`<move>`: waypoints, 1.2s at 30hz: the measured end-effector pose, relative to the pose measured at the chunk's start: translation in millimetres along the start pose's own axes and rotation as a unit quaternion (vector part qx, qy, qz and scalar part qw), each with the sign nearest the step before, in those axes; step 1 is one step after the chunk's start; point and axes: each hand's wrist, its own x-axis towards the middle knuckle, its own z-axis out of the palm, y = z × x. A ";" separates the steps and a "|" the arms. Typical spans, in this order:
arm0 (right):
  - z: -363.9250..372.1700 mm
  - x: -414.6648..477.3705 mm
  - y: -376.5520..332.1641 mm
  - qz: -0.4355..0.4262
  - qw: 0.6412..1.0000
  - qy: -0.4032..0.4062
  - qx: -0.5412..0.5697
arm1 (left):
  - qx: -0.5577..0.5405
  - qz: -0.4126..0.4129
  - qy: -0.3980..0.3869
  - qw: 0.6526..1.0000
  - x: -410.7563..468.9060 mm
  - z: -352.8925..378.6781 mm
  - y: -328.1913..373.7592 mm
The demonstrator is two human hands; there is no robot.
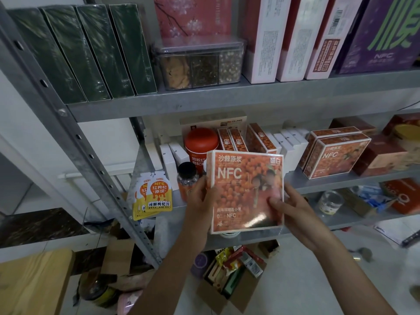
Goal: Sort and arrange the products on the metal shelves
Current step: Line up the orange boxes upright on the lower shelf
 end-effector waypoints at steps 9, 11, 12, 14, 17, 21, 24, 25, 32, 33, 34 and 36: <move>24.7 -15.5 -0.7 -0.074 0.989 0.092 -0.089 | 0.103 -0.027 0.053 0.993 20.9 -1.0 -6.3; 30.3 -19.9 -1.4 -0.081 0.987 0.092 -0.105 | 0.112 -0.049 0.058 0.991 26.4 -1.9 -11.0; 31.6 -22.3 -3.0 -0.084 0.988 0.082 -0.105 | 0.114 -0.062 0.058 0.990 29.3 -2.2 -12.8; 31.1 -28.0 -9.1 -0.078 0.991 0.043 -0.101 | 0.097 -0.095 0.054 0.989 34.6 -2.9 -13.8; 28.6 -37.1 -18.0 -0.064 0.989 -0.027 -0.127 | 0.058 -0.122 0.058 0.989 45.4 -2.9 -13.8; 38.3 -43.2 -19.4 -0.104 0.974 -0.043 -0.196 | 0.077 -0.068 0.119 0.988 58.2 5.7 -19.5; 51.3 -43.6 -16.0 -0.139 0.966 -0.063 -0.210 | 0.042 -0.030 0.107 0.993 63.8 12.0 -20.1; 55.2 -43.6 -14.7 -0.148 0.964 -0.068 -0.211 | 0.026 -0.025 0.087 0.996 64.3 13.6 -18.9; 70.8 -42.2 -16.4 -0.203 0.943 -0.020 -0.263 | -0.032 0.009 0.056 0.998 70.4 17.3 -14.9; 69.1 -42.2 -17.7 -0.208 0.939 -0.008 -0.274 | -0.017 0.019 0.061 0.998 72.4 17.7 -14.6; 66.3 -42.2 -18.7 -0.213 0.935 0.001 -0.284 | -0.001 0.029 0.059 0.998 74.3 18.5 -13.0; 58.7 -42.9 -21.3 -0.230 0.923 0.004 -0.308 | 0.030 0.045 0.048 0.997 77.4 21.8 -7.8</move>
